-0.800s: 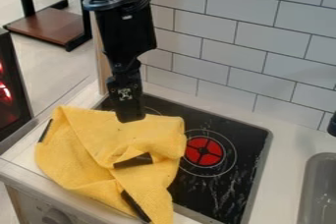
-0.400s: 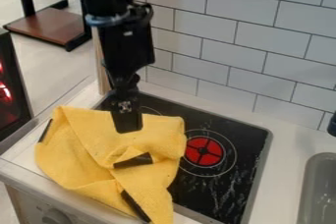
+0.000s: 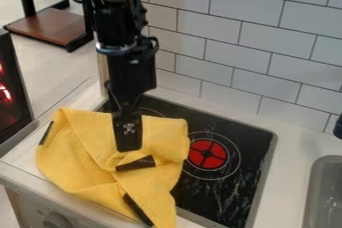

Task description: Move the cloth from bottom left corner of the stove to top right corner of the stove.

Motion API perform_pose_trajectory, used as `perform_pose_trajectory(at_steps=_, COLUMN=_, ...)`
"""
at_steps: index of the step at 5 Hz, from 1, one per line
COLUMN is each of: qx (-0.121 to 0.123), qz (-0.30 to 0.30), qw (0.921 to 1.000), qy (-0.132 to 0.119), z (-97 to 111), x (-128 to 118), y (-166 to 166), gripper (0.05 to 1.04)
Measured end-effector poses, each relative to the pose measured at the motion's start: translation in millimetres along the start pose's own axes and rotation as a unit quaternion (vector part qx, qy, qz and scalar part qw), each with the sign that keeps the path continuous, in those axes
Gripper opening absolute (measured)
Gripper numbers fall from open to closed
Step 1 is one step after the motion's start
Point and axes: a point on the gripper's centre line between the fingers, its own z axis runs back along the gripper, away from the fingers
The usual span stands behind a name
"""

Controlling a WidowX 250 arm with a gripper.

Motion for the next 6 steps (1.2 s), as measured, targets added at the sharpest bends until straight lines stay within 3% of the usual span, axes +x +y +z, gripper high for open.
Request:
perform_pose_trajectory(at_steps=1, qx=0.003, qz=0.016, qw=0.9997, qy=0.019, z=-21.6, x=-2.8, y=10.3, gripper=0.999)
perform_pose_trajectory(at_steps=3, qx=0.001, qz=0.035, qw=0.9992, qy=0.018, z=-54.9, x=3.7, y=17.4, gripper=0.999)
perform_pose_trajectory(at_steps=4, qx=0.004, qz=0.057, qw=0.9983, qy=0.004, z=-59.1, x=12.0, y=22.9, gripper=0.999)
perform_pose_trajectory(at_steps=6, qx=0.009, qz=0.043, qw=0.999, qy=-0.001, z=-64.1, x=42.6, y=26.7, gripper=0.999)
